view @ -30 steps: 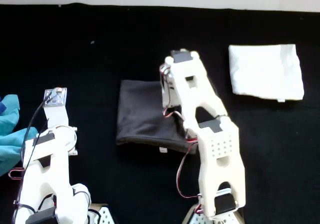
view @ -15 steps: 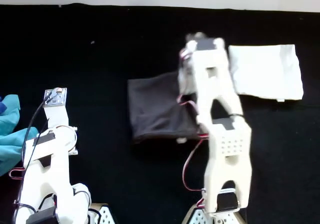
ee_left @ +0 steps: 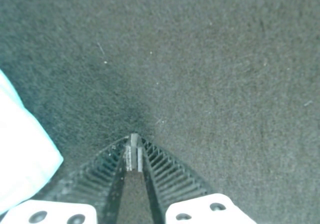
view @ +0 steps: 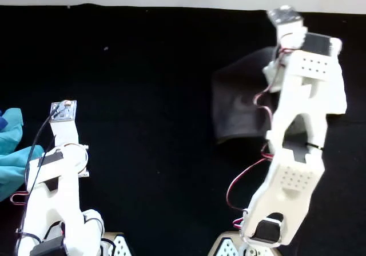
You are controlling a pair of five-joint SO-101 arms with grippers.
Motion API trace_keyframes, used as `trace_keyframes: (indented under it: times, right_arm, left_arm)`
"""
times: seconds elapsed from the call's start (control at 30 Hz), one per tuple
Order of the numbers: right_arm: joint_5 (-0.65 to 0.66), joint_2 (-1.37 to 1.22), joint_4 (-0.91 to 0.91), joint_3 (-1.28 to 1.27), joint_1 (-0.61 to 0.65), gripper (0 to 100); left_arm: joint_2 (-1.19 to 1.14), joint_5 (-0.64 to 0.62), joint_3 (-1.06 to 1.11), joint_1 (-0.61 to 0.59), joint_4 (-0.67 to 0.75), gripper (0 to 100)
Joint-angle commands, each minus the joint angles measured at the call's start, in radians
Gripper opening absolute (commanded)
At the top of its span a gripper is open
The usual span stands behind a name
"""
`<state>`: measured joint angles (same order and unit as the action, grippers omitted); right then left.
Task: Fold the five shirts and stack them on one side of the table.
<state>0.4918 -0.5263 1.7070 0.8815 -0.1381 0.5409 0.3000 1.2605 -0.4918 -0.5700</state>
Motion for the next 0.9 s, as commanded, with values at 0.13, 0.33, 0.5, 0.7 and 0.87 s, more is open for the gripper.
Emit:
trace_keyframes:
  times: [0.13,0.33,0.5,0.7,0.87]
  right_arm:
    - [0.031,0.065,-0.059,0.166,-0.085,0.6]
    - [0.043,0.002,-0.217,0.105,-0.160,0.6]
    - [0.127,-0.139,-0.302,0.099,-0.193,0.6]
    - [0.164,-0.216,-0.427,0.099,-0.222,0.6]
    - [0.183,-0.220,-0.561,0.099,-0.242,0.6]
  left_arm:
    - [0.001,-0.008,0.002,0.005,0.028,1]
    - [0.001,-0.008,0.002,0.005,0.028,1]
    - [0.001,-0.008,0.002,0.005,0.028,1]
    - [0.001,-0.008,0.002,0.005,0.028,1]
    - [0.001,-0.008,0.002,0.005,0.028,1]
